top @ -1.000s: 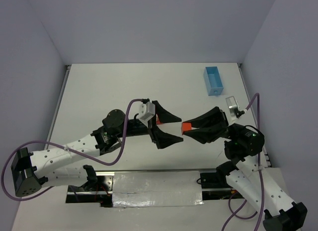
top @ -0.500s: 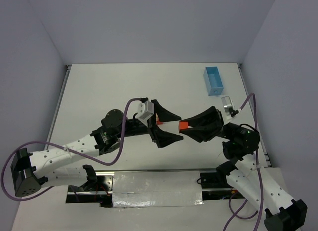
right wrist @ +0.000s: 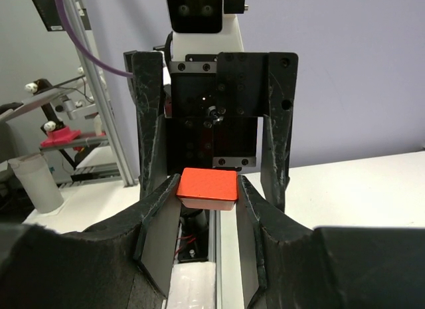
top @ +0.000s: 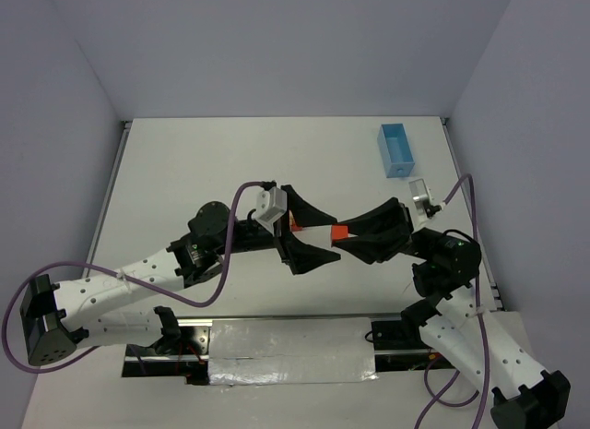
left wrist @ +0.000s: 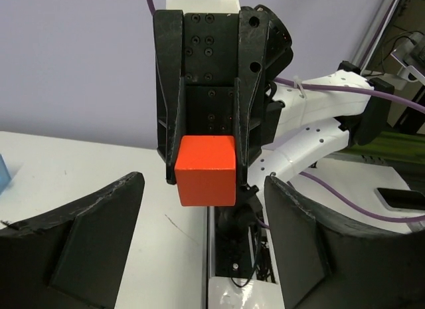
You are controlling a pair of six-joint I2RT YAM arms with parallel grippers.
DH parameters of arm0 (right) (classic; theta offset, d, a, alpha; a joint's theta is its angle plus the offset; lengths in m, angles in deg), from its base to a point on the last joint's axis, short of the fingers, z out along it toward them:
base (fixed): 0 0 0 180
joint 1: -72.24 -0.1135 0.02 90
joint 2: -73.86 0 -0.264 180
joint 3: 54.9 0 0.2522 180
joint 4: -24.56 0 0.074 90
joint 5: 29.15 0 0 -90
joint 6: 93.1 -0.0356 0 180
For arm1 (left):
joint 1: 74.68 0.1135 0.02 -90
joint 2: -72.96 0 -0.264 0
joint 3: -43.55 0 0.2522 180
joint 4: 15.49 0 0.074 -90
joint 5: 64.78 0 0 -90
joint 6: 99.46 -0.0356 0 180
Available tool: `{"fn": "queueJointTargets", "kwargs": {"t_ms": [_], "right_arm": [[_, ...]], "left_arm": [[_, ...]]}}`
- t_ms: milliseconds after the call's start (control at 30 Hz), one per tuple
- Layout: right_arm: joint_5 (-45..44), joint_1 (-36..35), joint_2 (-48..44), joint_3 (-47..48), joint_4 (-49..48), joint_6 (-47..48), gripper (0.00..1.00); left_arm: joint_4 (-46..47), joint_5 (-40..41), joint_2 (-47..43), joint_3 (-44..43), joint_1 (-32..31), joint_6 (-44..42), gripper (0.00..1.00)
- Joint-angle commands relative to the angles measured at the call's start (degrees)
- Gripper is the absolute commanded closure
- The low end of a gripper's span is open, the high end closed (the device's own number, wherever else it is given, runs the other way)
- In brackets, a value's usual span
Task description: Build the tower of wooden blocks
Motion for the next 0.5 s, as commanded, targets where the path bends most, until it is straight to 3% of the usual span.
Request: {"fn": "queueJointTargets", "kwargs": {"t_ms": [0,467], "right_arm": [[-0.98,-0.59,-1.08,1.58,-0.24,0.38,0.86],[0.43,-0.76,-0.29,1.85,-0.24,0.29,0.85]], "left_arm": [[0.41,-2.11,0.02,-2.81,-0.19,-0.65,0.14],[0.14,-2.55,-1.92,-2.72,-0.28,-1.35,0.26]]}}
